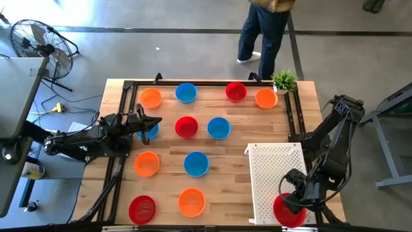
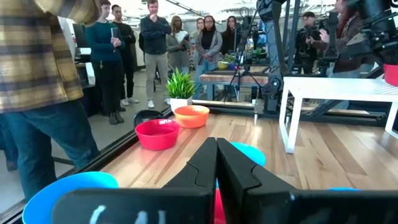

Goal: Pick & Place Mini bowls
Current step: Put the red bowl on the shelf

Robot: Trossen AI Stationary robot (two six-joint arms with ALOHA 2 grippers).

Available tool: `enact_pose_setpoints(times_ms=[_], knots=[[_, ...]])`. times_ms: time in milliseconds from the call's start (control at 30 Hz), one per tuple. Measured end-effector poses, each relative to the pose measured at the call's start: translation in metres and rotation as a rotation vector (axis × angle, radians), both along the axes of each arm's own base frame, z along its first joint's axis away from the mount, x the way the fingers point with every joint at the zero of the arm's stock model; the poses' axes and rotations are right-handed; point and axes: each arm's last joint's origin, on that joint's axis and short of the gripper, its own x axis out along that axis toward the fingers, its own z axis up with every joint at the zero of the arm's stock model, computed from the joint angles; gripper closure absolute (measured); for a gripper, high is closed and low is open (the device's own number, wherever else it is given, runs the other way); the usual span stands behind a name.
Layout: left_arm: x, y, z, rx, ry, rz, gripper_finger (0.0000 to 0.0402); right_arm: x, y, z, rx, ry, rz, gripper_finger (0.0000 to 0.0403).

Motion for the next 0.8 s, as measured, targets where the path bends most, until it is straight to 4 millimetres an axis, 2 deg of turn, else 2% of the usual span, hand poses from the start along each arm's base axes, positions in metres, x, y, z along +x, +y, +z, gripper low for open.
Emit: enact_pose_setpoints(times_ms=[433, 800], knots=[[0.0000, 0.0000, 0.0000, 0.000, 0.000, 0.000, 0.0401, 0.0035, 0.0053, -0.0019, 0.016, -0.015, -0.006, 0.0398], [0.0000, 0.0000, 0.0000, 0.000, 0.000, -0.001, 0.0401, 0.0053, 0.0058, -0.0051, -0.003, 0.001, -0.010, 0.0368]])
